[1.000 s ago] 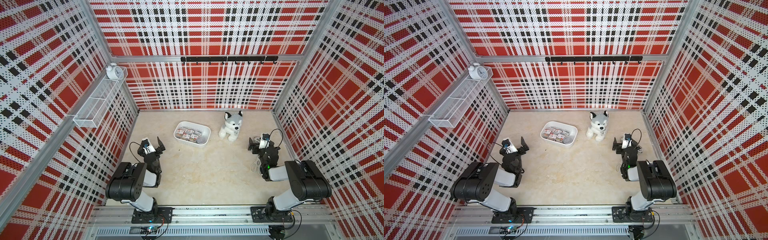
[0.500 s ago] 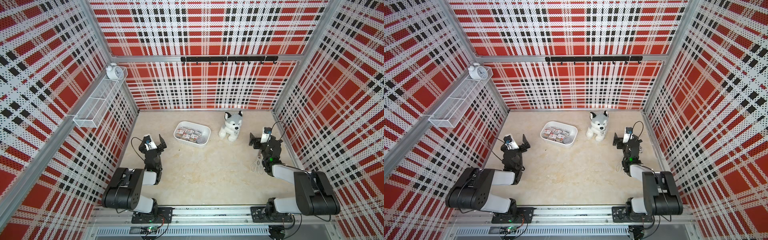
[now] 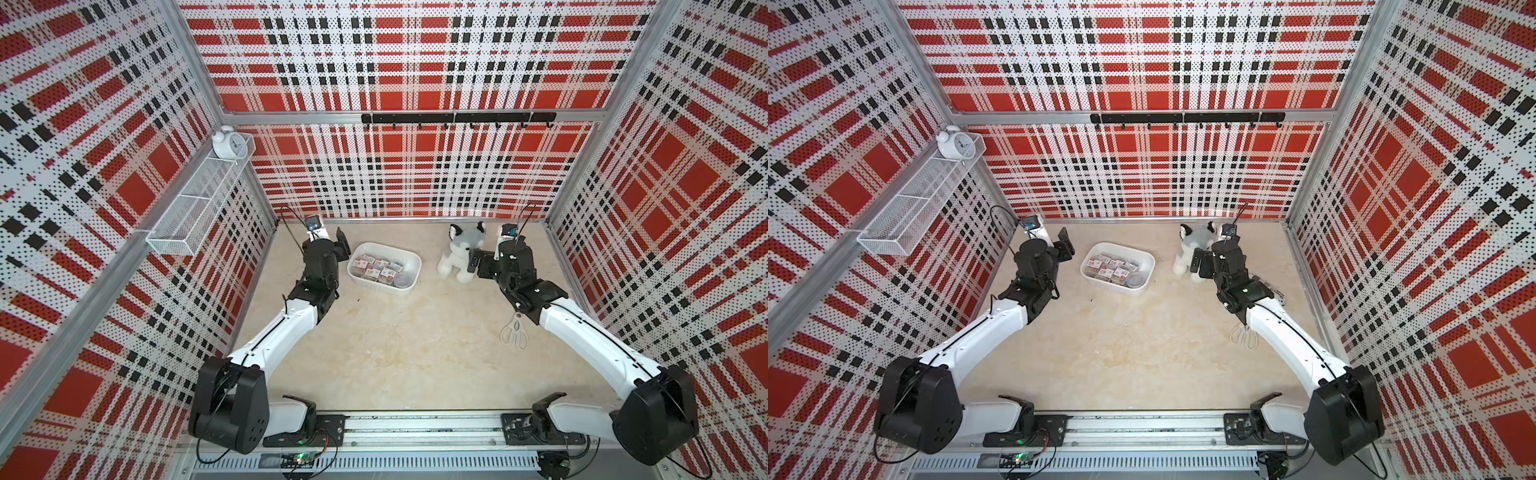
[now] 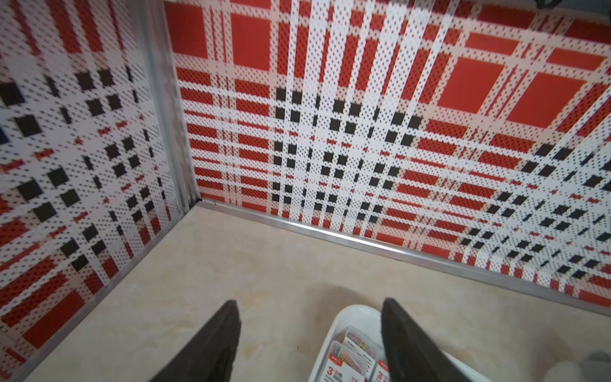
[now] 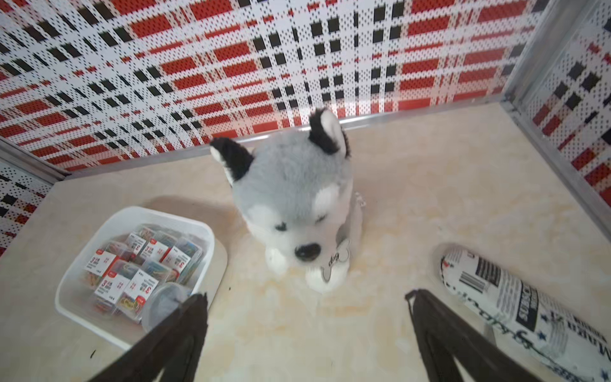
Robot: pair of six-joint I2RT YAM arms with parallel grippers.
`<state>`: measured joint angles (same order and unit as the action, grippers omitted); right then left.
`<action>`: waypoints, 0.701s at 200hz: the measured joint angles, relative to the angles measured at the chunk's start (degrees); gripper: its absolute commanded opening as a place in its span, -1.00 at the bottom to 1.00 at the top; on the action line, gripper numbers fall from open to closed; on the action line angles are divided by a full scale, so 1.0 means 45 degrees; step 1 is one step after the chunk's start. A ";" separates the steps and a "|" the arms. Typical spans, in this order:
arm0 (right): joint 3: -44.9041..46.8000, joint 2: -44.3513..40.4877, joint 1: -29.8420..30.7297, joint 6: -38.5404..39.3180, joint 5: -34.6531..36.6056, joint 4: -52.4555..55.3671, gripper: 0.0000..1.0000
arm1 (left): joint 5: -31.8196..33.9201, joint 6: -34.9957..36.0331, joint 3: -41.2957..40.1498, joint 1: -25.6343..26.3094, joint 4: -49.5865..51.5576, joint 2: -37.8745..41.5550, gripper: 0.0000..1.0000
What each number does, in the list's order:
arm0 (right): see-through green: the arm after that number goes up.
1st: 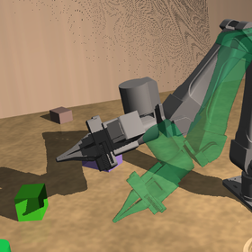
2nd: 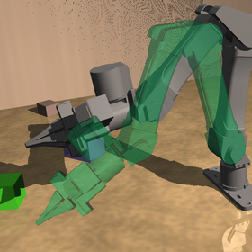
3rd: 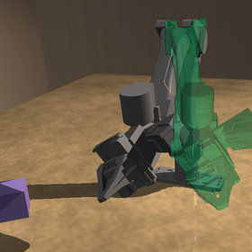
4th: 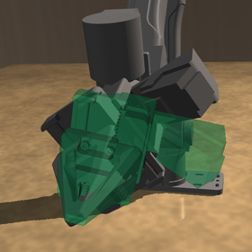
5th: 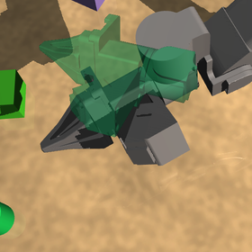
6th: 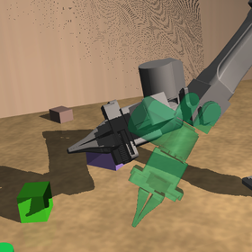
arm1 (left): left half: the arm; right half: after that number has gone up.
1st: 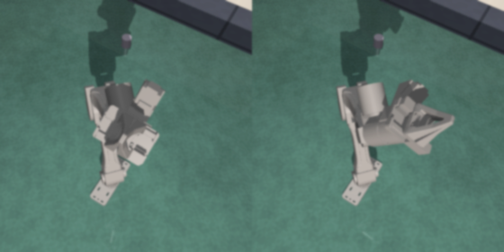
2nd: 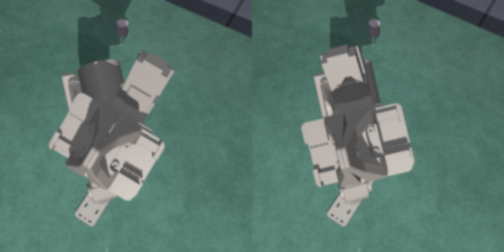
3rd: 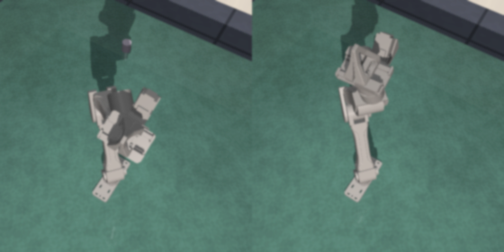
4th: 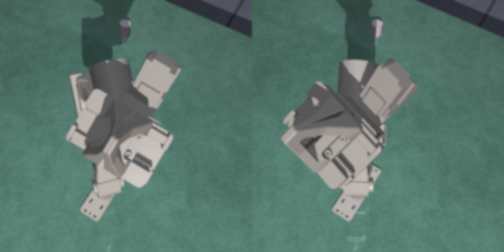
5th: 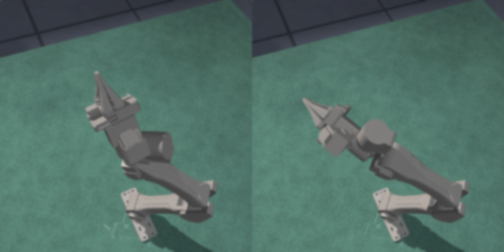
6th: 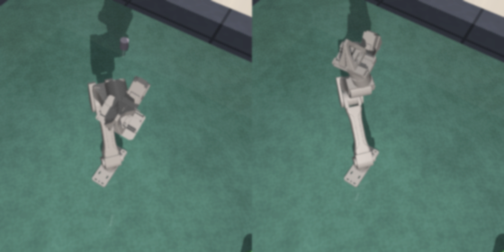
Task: Take the paper clips out of the storage box
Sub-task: Move the storage box to the center of the board.
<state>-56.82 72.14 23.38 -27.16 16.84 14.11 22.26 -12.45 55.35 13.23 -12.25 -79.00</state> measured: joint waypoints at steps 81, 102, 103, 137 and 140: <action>-0.0141 -0.0908 0.0019 0.0233 -0.0165 0.1812 1.00 | -0.4002 0.0253 0.8223 -0.1569 0.7461 -0.6256 -0.13; -0.0141 -0.0947 0.0019 0.0389 -0.0262 0.1962 1.00 | -0.4702 0.0573 0.9015 -0.1569 0.8699 -0.7383 -0.10; -0.0141 -0.0947 0.0019 0.0398 -0.0267 0.1967 1.00 | -0.4741 0.0588 0.9044 -0.1569 0.8772 -0.7446 -0.09; -0.0136 -0.0947 0.0019 0.0544 -0.0311 0.2142 1.00 | -0.5416 0.1112 0.9758 -0.1569 1.0117 -0.8534 -0.17; -0.0136 -0.0947 0.0019 0.0549 -0.0311 0.2142 1.00 | -0.5469 0.1166 0.9850 -0.1569 1.0219 -0.8602 -0.17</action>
<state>-57.43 67.88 23.46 -24.69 15.44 23.75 -2.35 -7.20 99.68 6.17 33.74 -117.71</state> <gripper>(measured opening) 0.999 0.437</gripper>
